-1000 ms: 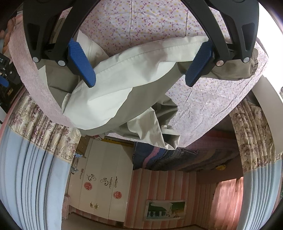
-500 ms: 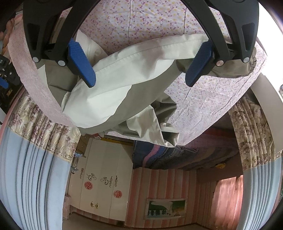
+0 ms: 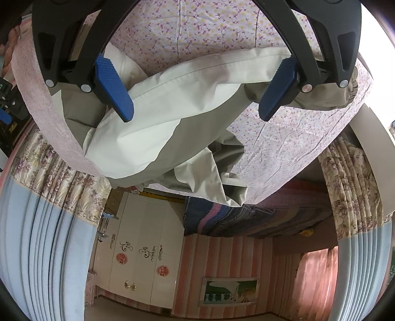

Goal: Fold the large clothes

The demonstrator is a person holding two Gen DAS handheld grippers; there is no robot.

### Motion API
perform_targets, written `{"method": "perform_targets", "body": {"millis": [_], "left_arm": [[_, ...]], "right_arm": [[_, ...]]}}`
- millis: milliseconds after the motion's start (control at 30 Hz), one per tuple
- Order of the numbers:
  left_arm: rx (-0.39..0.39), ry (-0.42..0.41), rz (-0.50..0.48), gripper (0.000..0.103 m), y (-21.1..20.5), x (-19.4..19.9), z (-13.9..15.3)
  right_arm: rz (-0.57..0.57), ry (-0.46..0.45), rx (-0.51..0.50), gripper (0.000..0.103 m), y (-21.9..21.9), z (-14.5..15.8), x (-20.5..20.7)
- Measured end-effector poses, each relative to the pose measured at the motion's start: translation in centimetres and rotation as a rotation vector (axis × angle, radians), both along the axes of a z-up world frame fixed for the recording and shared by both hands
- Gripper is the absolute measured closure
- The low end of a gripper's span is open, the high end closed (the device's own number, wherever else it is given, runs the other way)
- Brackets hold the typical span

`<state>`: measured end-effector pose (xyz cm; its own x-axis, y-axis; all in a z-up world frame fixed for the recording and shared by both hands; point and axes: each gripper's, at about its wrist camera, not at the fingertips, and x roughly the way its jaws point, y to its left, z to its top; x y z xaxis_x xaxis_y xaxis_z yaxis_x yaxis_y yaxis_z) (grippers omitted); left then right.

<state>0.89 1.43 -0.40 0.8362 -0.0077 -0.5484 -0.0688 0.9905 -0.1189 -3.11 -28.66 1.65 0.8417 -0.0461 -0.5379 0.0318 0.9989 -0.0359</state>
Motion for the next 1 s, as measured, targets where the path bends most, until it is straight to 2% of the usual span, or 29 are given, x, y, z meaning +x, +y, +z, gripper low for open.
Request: {"method": "perform_targets", "body": {"millis": [333, 467, 667, 833, 1000], "left_arm": [[0.005, -0.001, 0.008, 0.003, 0.8, 0.2, 0.1], [0.012, 0.004, 0.008, 0.003, 1.6, 0.8, 0.0], [0.044, -0.011, 0.0, 0.003, 2.7, 1.2, 0.5], [0.067, -0.015, 0.0, 0.003, 3.3, 1.7, 0.5], [0.05, -0.004, 0.008, 0.003, 4.3, 2.2, -0.3]], "right_arm": [[0.002, 0.002, 0.003, 0.002, 0.2, 0.2, 0.1], [0.017, -0.006, 0.035, 0.002, 0.8, 0.9, 0.8], [0.099, -0.011, 0.085, 0.002, 3.7, 2.1, 3.0], [0.158, -0.014, 0.071, 0.002, 7.1, 2.5, 4.5], [0.202, 0.014, 0.091, 0.002, 9.2, 2.1, 5.8]]}}
